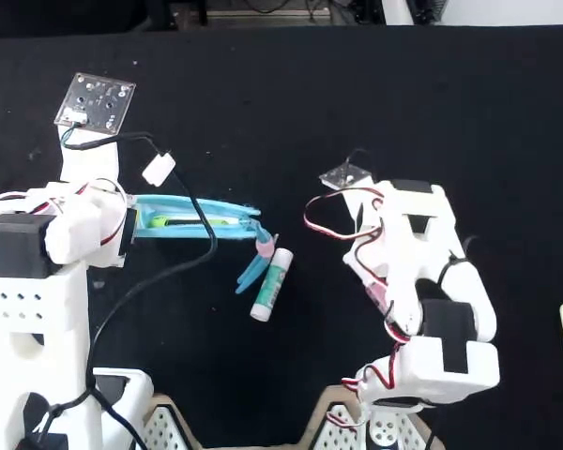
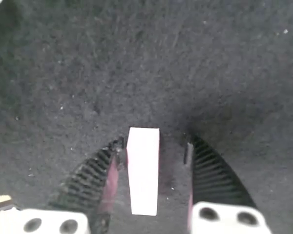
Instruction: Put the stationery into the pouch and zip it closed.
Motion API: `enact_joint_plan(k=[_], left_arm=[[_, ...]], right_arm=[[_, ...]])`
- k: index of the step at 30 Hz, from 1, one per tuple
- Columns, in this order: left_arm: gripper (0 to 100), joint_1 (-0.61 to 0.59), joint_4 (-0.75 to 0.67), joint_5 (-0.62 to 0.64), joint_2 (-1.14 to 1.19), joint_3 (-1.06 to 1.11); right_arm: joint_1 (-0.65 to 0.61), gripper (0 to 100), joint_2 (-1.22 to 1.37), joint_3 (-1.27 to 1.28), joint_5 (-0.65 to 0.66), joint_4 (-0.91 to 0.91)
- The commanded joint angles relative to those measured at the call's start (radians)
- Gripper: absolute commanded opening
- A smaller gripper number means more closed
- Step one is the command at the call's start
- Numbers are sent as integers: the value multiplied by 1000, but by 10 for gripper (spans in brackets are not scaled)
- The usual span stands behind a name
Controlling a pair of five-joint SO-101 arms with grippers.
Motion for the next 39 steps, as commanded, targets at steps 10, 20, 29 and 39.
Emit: enact_joint_plan(k=[10,20,29,39], left_arm=[[30,10,-46,5,-14,61],[30,12,-48,5,-14,64],[30,13,-55,46,-14,62],[30,13,-63,81,-14,64]], right_arm=[[12,10,-302,-45,-150,126],[-54,11,-1036,-58,-249,324],[-517,11,-1455,-73,-434,193],[-867,11,-1425,-42,-597,-241]])
